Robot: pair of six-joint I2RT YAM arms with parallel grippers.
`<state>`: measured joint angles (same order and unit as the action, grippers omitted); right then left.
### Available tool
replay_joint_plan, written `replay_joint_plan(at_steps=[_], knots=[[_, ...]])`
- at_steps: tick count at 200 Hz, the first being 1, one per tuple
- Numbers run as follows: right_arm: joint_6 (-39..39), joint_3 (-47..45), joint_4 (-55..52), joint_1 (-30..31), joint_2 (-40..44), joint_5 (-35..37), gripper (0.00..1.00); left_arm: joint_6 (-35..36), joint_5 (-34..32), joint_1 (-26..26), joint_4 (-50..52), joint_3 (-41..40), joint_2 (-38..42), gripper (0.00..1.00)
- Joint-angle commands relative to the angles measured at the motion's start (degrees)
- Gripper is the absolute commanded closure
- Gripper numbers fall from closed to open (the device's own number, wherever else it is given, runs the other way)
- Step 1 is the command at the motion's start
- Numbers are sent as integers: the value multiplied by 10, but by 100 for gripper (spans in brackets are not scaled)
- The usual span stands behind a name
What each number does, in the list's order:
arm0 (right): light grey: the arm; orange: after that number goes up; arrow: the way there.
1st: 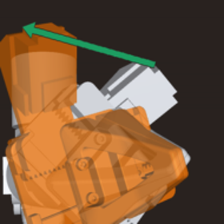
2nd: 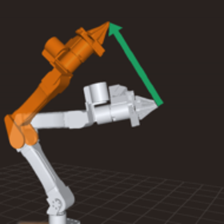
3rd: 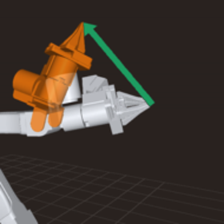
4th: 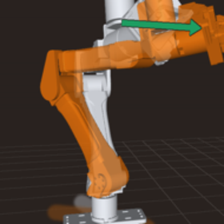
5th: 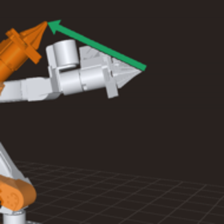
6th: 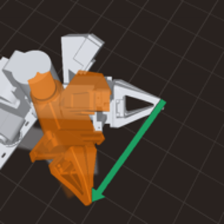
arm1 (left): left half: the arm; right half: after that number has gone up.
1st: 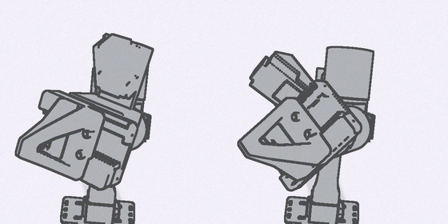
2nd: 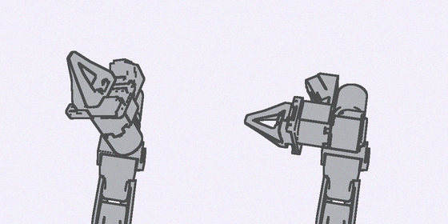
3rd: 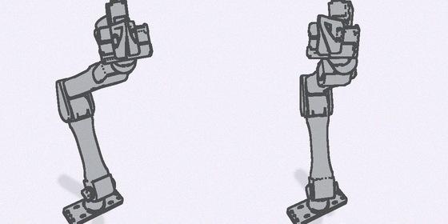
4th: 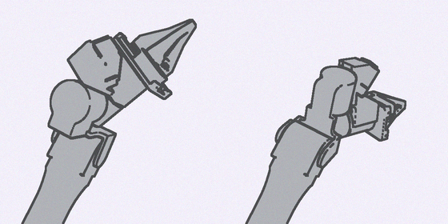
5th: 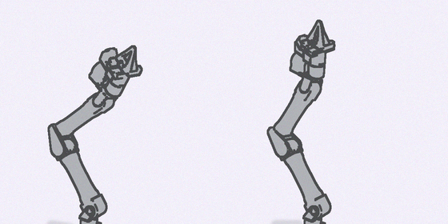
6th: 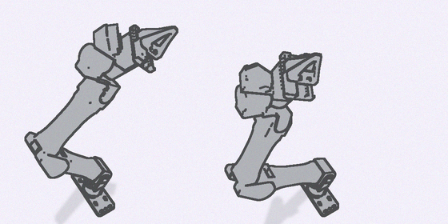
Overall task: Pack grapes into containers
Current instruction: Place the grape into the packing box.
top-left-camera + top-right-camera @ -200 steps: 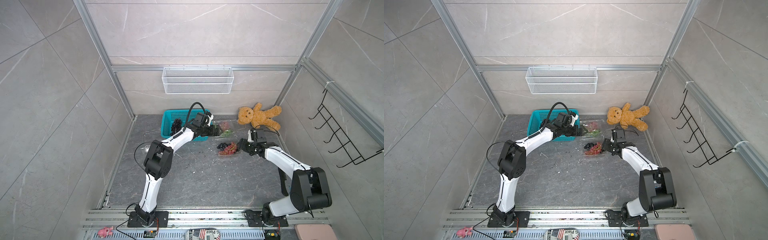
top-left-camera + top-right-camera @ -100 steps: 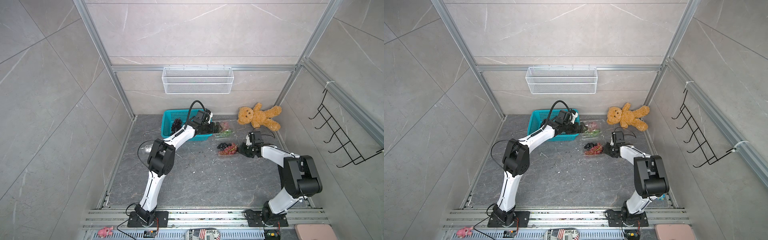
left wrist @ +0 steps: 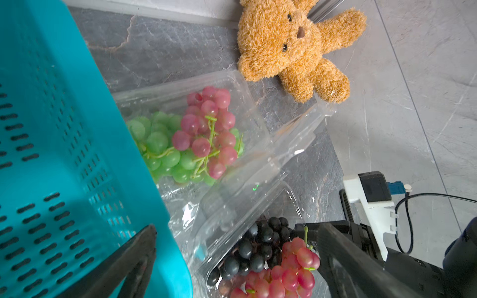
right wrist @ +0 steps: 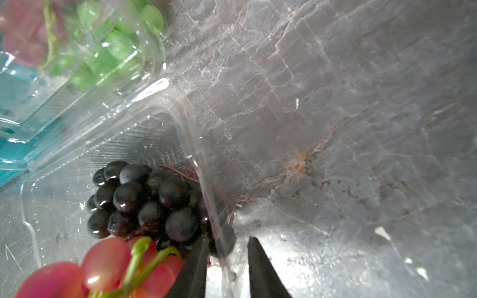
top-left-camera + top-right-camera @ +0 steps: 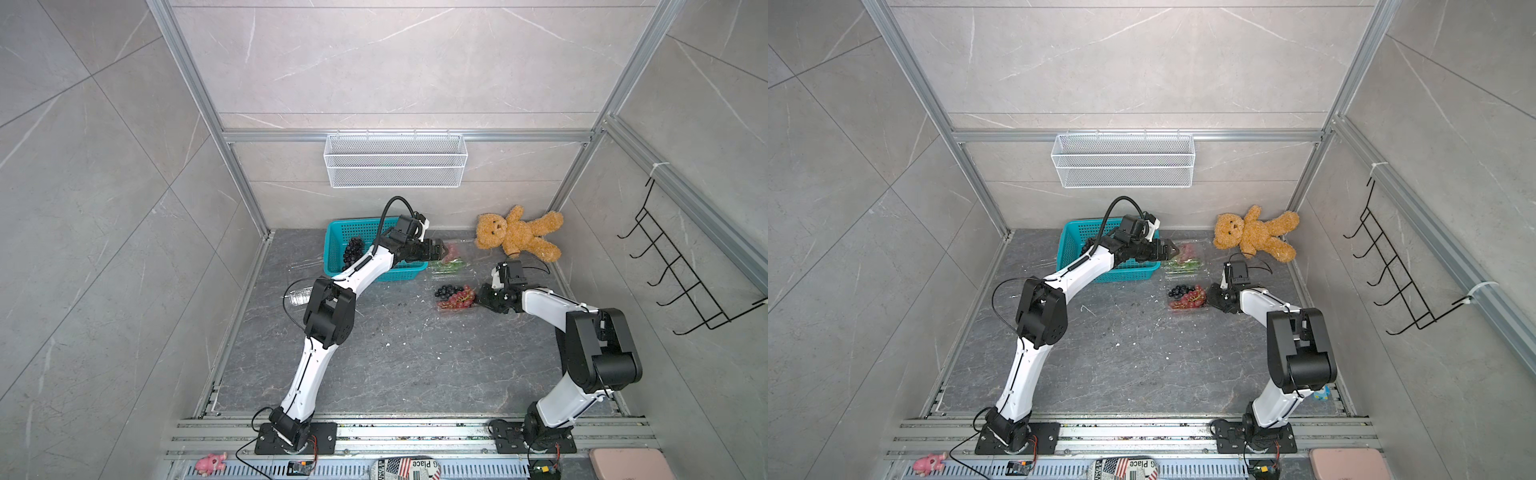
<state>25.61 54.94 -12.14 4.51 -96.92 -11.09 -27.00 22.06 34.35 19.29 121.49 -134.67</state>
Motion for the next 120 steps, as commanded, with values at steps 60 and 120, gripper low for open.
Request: replay_joint_plan(at_steps=[60,120], knots=[[-14,16,-5,-3,-2,-9,64,23,52,0,-7,40,-16,1],[-8,25,-16,-4,18,-13,55,29,81,16,-22,58,-11,1]])
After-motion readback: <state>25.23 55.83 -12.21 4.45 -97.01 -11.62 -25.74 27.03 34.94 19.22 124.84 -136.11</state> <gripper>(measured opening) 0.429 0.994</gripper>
